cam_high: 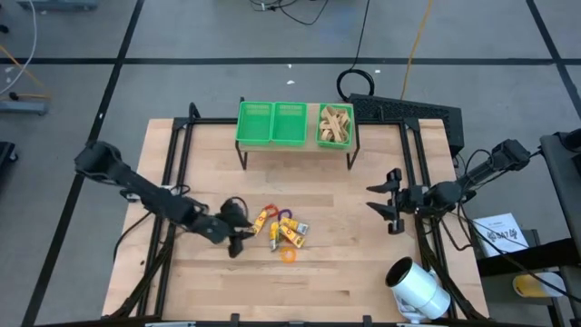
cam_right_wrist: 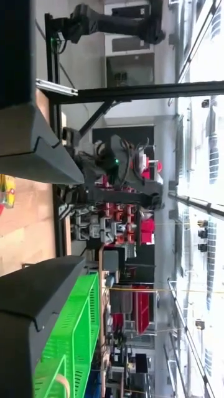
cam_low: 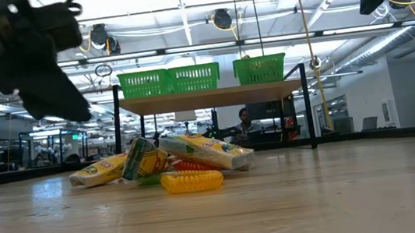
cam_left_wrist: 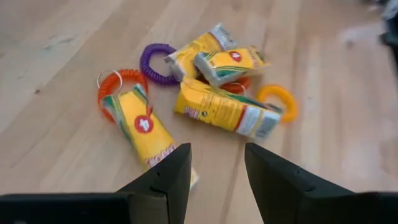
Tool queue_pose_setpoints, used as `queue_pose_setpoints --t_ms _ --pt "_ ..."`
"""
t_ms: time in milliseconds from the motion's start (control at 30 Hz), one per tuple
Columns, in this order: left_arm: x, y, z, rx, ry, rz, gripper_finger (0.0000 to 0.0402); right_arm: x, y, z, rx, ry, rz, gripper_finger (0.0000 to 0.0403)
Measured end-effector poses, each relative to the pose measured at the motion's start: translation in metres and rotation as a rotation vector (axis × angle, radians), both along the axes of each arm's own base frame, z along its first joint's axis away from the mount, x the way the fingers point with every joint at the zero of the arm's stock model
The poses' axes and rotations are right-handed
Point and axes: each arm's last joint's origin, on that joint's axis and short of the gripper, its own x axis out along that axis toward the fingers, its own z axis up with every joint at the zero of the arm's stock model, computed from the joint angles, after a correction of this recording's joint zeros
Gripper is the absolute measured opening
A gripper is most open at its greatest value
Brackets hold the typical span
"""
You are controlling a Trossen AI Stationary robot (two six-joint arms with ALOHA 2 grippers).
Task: Pick & Place Office Desk Supplies
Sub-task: Put the yellow crayon box into the middle green bin on the shelf
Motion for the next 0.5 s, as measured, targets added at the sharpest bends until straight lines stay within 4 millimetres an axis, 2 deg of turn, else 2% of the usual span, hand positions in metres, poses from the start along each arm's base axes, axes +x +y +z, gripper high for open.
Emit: queue_pose_setpoints --t_ms 233,367,500 --pt "0.033 -0.007 -0.011 0.086 0.137 0.068 0.0159 0.0 0.0 0.0 0.0 0.001 0.0 0.0188" --pt "0.044 -0.006 -0.02 0.098 0.288 0.14 0.0159 0.0 0.0 0.0 0.0 0.001 0.0 0.019" --pt "0.054 -0.008 -0.019 0.111 0.351 0.178 0.0159 0.0 0.0 0.0 -0.001 0.002 0.0 0.0188"
